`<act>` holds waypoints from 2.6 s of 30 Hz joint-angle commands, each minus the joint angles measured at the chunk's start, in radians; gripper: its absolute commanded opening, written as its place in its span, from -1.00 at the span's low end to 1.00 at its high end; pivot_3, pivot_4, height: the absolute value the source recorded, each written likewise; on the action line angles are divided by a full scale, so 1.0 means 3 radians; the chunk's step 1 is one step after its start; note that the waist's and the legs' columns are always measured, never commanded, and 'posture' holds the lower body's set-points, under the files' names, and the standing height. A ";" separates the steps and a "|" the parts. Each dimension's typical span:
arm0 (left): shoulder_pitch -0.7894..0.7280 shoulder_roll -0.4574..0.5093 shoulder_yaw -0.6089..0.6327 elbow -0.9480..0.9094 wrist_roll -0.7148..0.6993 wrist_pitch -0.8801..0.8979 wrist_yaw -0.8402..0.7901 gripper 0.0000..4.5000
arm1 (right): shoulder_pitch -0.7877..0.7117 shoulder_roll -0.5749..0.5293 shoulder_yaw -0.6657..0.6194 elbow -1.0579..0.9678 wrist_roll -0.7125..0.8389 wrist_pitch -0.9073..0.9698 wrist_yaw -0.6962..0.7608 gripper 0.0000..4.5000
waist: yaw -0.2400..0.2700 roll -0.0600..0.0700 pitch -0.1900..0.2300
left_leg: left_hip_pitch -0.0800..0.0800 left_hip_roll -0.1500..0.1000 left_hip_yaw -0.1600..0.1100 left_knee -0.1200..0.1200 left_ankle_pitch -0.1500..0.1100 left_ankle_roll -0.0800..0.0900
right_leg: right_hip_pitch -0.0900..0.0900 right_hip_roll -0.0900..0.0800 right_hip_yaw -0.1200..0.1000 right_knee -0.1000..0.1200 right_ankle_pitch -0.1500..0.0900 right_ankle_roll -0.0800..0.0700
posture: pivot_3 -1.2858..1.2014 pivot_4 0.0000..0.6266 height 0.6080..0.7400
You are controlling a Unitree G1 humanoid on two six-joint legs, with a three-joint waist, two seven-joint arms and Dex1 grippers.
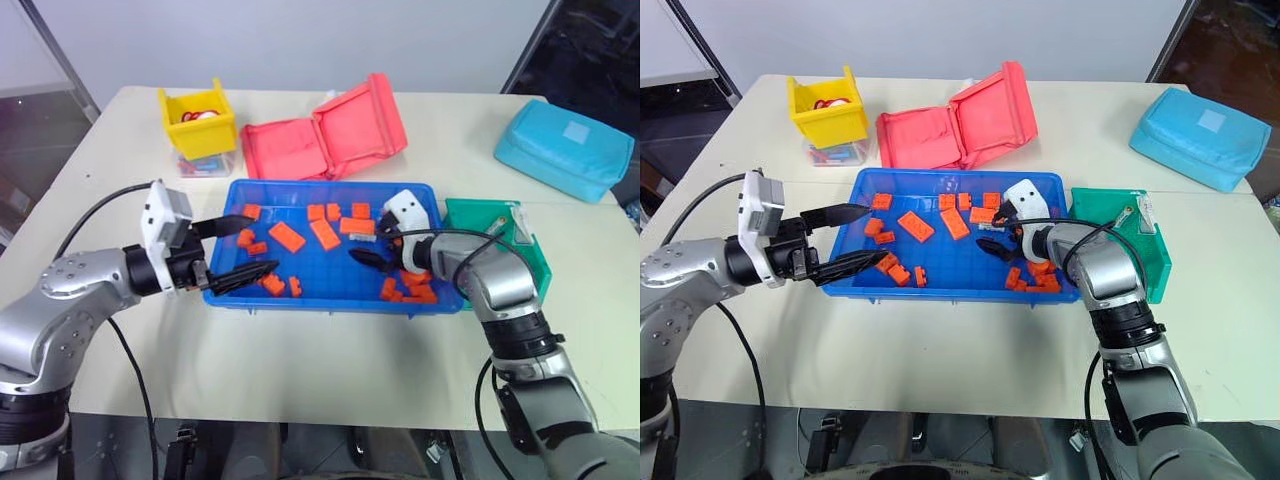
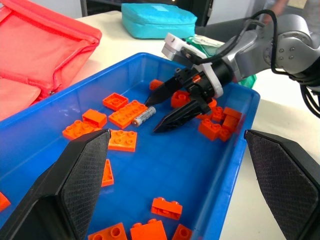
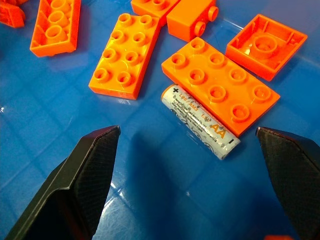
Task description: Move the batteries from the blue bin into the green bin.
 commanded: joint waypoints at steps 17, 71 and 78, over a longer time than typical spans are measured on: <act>0.0019 0.0019 0.0126 -0.0082 -0.0021 -0.0086 0.0043 1.00 | 0.0011 0.0021 0.0147 0.0108 -0.0019 0.0014 -0.0001 -0.96 | 0.0004 -0.0004 -0.0003 | 0.0000 0.0000 0.0000 0.0000 0.0000 0.0000 | 0.0000 0.0000 0.0000 -0.0001 0.0000 0.0000 | 0.03 -0.52 1.00; -0.1080 -0.0235 -0.0654 0.1205 0.0784 -0.0739 -0.1058 1.00 | 0.0256 -0.1975 -0.1390 -0.0582 0.0490 0.0548 -0.0058 0.96 | 0.0003 0.0002 0.0001 | -0.0008 0.0004 0.0004 -0.0001 -0.0002 0.0003 | -0.0005 0.0004 0.0003 -0.0013 0.0000 0.0001 | 0.03 -0.52 1.00; -0.0990 -0.0204 -0.0144 0.1311 0.0824 -0.0848 -0.0547 1.00 | 0.0650 -0.2107 -0.1912 0.0106 0.0435 -0.0344 0.0272 0.96 | 0.0014 0.0002 0.0001 | -0.0009 0.0003 0.0004 -0.0002 -0.0003 0.0005 | -0.0005 0.0004 0.0002 -0.0014 0.0000 0.0001 | 0.03 -0.52 1.00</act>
